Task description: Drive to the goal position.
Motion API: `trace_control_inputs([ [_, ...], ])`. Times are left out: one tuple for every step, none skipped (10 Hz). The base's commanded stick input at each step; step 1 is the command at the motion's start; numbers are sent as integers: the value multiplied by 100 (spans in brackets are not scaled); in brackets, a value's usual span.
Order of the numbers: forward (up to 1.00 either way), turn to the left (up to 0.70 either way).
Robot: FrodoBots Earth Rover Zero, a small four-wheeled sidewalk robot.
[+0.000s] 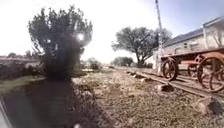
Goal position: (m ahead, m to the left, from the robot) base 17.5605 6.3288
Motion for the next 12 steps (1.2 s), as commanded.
trace_control_inputs([
  [70,-7],
  [70,-8],
  [70,-9],
  [70,-10],
  [70,-11],
  [70,-12],
  [70,-14],
  [70,-14],
  [70,-14],
  [70,-1],
  [70,0],
  [70,0],
])
